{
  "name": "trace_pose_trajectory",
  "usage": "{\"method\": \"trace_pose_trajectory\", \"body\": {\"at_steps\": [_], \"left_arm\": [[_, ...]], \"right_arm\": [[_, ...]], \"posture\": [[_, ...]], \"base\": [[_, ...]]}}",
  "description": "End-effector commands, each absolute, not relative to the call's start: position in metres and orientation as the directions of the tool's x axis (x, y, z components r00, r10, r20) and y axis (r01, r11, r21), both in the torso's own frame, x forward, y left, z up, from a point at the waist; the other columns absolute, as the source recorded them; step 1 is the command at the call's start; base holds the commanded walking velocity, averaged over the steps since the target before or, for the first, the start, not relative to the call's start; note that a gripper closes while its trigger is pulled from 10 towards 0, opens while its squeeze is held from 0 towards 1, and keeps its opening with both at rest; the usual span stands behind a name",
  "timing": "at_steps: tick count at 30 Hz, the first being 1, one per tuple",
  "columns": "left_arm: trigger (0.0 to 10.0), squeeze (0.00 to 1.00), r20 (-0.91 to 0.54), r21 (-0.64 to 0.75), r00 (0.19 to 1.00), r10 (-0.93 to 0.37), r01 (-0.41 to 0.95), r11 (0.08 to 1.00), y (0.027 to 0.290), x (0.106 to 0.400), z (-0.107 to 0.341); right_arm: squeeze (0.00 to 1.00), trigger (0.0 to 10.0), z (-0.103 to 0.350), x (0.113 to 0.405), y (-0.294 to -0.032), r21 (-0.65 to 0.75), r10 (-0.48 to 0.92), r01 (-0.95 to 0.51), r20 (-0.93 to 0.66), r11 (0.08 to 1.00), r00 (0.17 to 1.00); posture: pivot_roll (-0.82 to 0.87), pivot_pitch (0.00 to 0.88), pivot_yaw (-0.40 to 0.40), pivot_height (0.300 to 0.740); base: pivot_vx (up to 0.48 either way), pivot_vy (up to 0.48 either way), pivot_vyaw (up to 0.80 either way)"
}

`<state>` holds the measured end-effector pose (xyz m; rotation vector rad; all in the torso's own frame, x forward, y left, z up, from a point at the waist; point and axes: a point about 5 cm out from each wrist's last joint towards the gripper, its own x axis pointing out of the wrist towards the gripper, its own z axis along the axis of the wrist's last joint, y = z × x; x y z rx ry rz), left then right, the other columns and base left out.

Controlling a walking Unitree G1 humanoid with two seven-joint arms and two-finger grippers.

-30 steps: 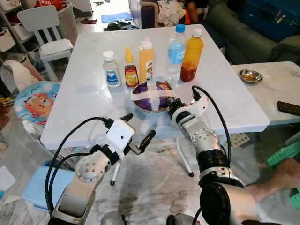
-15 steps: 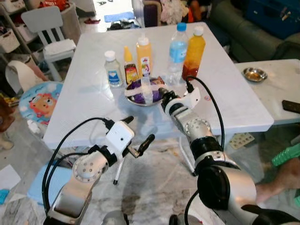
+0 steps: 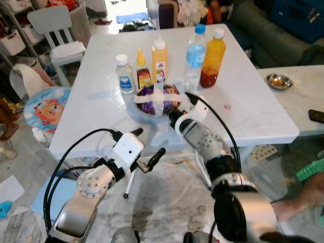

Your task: Restocking fridge

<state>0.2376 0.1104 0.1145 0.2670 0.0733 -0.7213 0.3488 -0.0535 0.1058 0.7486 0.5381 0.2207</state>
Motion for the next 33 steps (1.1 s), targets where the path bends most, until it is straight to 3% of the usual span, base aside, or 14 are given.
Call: {"method": "trace_pose_trajectory", "body": {"at_steps": [1, 5, 7, 13, 14, 17, 20, 23, 33], "left_arm": [[10.0, 0.0, -0.161, 0.216, 0.759, -0.631, 0.651, 0.728, 0.113, 0.238, 0.114], [10.0, 0.0, -0.151, 0.199, 0.76, -0.632, 0.65, 0.734, 0.11, 0.238, 0.114], [10.0, 0.0, -0.142, 0.156, 0.783, -0.606, 0.622, 0.767, 0.111, 0.241, 0.113], [10.0, 0.0, -0.147, 0.074, 0.83, -0.538, 0.551, 0.831, 0.118, 0.248, 0.111], [10.0, 0.0, -0.164, 0.032, 0.845, -0.509, 0.52, 0.854, 0.12, 0.249, 0.108], [10.0, 0.0, -0.192, -0.017, 0.858, -0.476, 0.482, 0.876, 0.123, 0.248, 0.104], [10.0, 0.0, -0.202, -0.031, 0.862, -0.465, 0.469, 0.883, 0.123, 0.247, 0.103], [10.0, 0.0, -0.243, -0.038, 0.872, -0.426, 0.43, 0.902, 0.128, 0.247, 0.1], [10.0, 0.0, -0.327, -0.1, 0.895, -0.305, 0.288, 0.952, 0.156, 0.241, 0.097]], "right_arm": [[0.0, 10.0, 0.108, 0.334, -0.024, 0.714, 0.454, -0.059, -0.378, 0.698, 0.807], [0.0, 10.0, 0.11, 0.322, -0.028, 0.615, 0.446, -0.144, -0.37, 0.775, 0.815], [0.0, 10.0, 0.122, 0.317, -0.032, 0.406, 0.439, -0.304, -0.297, 0.862, 0.848], [0.0, 10.0, 0.142, 0.321, -0.035, 0.141, 0.49, -0.47, -0.199, 0.871, 0.849], [0.0, 10.0, 0.145, 0.326, -0.039, 0.032, 0.501, -0.504, -0.182, 0.863, 0.846], [0.0, 10.0, 0.146, 0.333, -0.05, -0.1, 0.519, -0.54, -0.176, 0.836, 0.837], [0.0, 10.0, 0.144, 0.338, -0.056, -0.146, 0.543, -0.57, -0.188, 0.808, 0.818], [0.0, 10.0, 0.144, 0.342, -0.063, -0.308, 0.602, -0.634, -0.203, 0.71, 0.772], [0.0, 10.0, 0.139, 0.361, -0.087, -0.391, 0.637, -0.696, -0.291, 0.601, 0.714]], "posture": [[0.11, 0.018, 0.057, 0.74], [0.1, 0.014, 0.052, 0.74], [0.09, 0.012, 0.048, 0.74], [0.09, 0.014, 0.046, 0.74], [0.09, 0.015, 0.043, 0.74], [0.09, 0.019, 0.041, 0.74], [0.09, 0.024, 0.041, 0.74], [0.11, 0.037, 0.045, 0.74], [0.15, 0.065, 0.053, 0.74]], "base": [[0.0, 0.0, 0.0], [0.0, 0.0, 0.0], [0.0, 0.0, 0.0], [0.0, 0.0, 0.0], [0.0, 0.0, 0.0], [0.0, 0.0, 0.0], [0.0, 0.0, 0.0], [0.0, 0.0, 0.0], [0.0, 0.0, 0.0]]}}
